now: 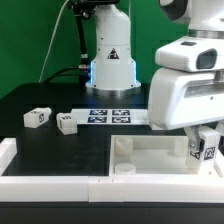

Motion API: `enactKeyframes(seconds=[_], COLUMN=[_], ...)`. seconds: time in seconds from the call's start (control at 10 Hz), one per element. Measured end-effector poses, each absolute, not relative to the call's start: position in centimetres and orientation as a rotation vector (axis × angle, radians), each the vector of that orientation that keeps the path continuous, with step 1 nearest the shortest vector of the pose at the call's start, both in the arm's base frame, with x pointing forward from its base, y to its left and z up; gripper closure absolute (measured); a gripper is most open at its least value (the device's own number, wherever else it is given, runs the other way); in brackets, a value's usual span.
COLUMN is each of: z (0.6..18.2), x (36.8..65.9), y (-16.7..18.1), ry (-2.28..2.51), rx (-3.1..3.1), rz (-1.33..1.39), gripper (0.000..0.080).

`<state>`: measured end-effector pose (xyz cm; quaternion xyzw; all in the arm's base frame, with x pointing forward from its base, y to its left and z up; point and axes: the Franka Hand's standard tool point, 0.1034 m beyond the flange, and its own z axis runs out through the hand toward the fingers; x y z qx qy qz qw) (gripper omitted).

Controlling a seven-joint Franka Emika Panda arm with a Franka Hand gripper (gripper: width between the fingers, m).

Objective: Assemble one leg

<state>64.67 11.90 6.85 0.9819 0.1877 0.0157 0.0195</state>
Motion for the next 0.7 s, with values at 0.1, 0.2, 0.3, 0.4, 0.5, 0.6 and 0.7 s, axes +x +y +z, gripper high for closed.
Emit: enactKeyframes(seconds=[0.1, 0.2, 0.3, 0.4, 0.5, 0.6, 0.7], z=[6.85, 6.80, 6.80, 6.79, 6.79, 6.79, 6.78], x=[64.66, 64.64, 64.66, 64.68, 64.69, 64.67, 64.56], y=[11.98, 12.00, 11.86, 11.75, 11.70, 11.66, 11.75], ry=[0.418, 0.251, 0.034, -0.130, -0.245, -0.441, -0.558], rx=[3.075, 3.095, 3.105, 3.103, 3.097, 3.074, 3.055], rz=[0.053, 0.055, 0.059, 0.065, 0.067, 0.071, 0.070], gripper=[0.0505, 0.0505, 0.0505, 0.0505, 0.0505, 0.0505, 0.0505])
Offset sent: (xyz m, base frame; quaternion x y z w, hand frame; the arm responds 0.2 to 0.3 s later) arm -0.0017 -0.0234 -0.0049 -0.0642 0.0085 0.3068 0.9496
